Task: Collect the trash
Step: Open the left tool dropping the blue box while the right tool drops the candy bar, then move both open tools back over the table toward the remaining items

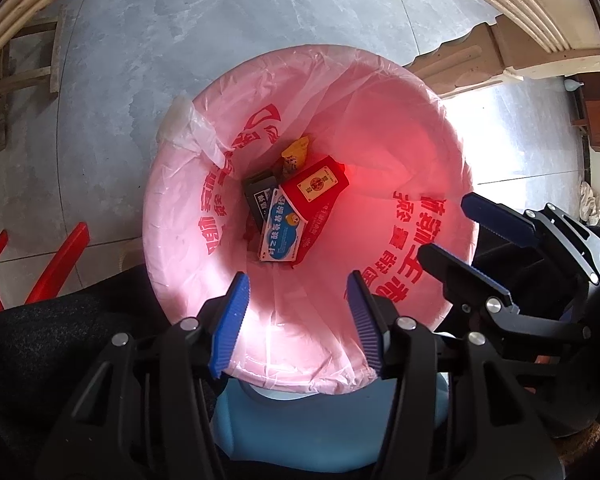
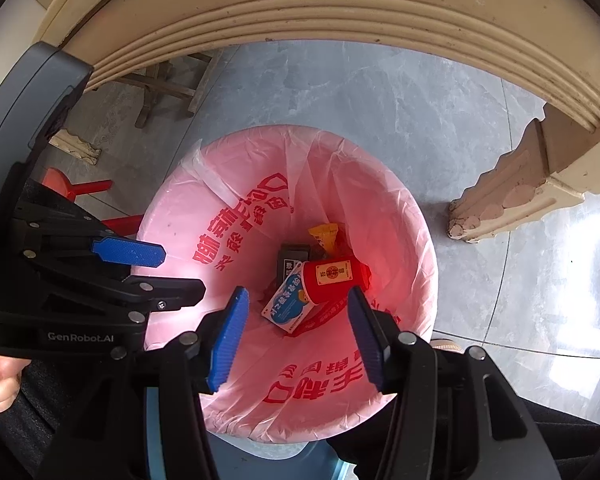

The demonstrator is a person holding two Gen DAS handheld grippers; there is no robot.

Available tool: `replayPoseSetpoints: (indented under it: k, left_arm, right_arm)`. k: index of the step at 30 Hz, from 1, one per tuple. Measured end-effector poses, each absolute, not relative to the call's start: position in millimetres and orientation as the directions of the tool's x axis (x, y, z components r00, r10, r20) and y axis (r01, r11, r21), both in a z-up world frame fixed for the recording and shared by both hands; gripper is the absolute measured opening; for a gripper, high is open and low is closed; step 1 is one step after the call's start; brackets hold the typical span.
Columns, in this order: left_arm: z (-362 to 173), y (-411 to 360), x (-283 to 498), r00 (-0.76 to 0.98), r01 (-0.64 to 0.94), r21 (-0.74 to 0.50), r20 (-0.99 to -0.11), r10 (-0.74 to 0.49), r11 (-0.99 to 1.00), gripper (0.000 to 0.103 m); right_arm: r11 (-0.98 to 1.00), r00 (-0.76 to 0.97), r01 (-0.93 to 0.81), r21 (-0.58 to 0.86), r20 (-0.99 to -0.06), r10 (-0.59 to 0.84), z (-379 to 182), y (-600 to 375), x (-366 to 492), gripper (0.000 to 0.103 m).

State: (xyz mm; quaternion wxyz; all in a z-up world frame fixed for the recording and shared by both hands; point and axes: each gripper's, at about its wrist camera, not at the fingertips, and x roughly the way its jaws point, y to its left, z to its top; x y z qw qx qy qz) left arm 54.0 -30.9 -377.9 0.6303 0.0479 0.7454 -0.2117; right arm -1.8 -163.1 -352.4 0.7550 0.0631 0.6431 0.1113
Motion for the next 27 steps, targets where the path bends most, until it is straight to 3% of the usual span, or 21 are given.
replayPoseSetpoints:
  k: [10,14,21,24,27]
  left_arm:
    - [-370.7,-29.5,52.9,-0.18,0.349,-0.236,-0.967,-0.183,0.907,0.052]
    - [-352.5,-24.7,49.0,-0.129,0.371,-0.186,-0.981,-0.147,0.91,0.059]
    - [-274.7,-10.3,35.5,-0.002,0.425,-0.108,-0.993,-0.118,0.899,0.065]
    - [-229.0,-3.2,35.5,0.071,0.431,-0.092,-0.988,-0.135,0.898,0.07]
    - [-181.4,3.6,42.7,0.152,0.441,-0.077,-0.976,-0.158,0.894,0.074]
  right_arm:
    - [0.967,0.144,-0.075,0.243,-0.957,0.252,-348.2,-162.5,-2.0,0.052]
    - [0.964,0.16,-0.084,0.252,-0.951,0.263,-332.1,-162.8,-5.0,0.066]
    - [0.951,0.196,-0.151,0.269,-0.935,0.296,-276.8,-166.2,-12.0,0.066]
    - [0.946,0.219,-0.172,0.273,-0.926,0.307,-246.6,-173.2,-10.0,0.077]
    - [0.942,0.271,-0.185,0.279,-0.907,0.322,-210.9,-185.8,-4.2,0.079]
